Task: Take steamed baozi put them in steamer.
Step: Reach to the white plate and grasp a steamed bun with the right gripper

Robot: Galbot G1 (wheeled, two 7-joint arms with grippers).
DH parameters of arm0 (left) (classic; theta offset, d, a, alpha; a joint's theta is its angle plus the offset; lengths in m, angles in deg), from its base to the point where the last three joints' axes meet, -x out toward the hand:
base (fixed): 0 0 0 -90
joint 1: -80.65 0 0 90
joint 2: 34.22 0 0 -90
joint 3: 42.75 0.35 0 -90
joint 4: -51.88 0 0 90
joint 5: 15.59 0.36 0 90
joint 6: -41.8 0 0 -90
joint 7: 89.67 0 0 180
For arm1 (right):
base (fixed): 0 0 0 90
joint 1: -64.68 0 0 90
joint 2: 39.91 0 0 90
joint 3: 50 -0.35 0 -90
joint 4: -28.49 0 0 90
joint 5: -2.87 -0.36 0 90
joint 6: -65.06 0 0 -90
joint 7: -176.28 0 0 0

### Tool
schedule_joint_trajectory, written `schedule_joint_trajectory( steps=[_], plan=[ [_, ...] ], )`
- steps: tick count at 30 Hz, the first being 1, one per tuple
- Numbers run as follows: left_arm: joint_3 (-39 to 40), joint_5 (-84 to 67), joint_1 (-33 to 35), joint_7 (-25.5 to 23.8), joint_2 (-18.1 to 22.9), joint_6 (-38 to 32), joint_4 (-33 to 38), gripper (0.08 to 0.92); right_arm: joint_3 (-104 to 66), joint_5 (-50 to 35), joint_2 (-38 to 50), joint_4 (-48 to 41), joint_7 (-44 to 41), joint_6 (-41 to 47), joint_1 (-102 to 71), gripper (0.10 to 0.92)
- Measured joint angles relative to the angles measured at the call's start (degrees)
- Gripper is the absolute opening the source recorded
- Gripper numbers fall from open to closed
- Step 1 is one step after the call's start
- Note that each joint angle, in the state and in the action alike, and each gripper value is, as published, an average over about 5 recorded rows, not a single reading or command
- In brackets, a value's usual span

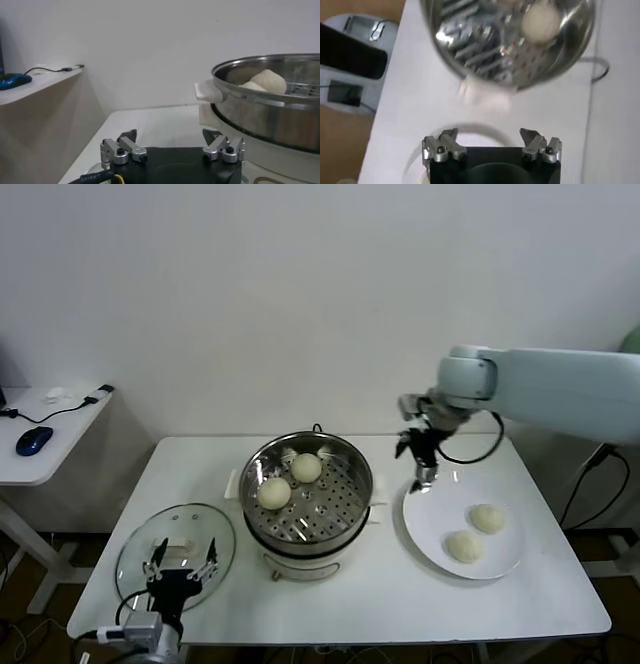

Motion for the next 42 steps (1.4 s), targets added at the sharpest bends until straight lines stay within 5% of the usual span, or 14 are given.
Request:
schedule_joint_trajectory(
  steps=[16, 42],
  plan=[
    [0.27, 1.87, 1.33, 0.01, 1.06, -0.18, 0.27, 0.823, -10.45, 15.57, 14.11, -0.89, 1.41, 0.1, -19.53, 0.823],
    [0.44, 1.3, 1.06, -0.33, 1.0, 0.48, 0.69, 0.823, -21.7, 19.95, 11.24, -9.2, 2.94, 0.77, -33.64, 0.822]
  ],
)
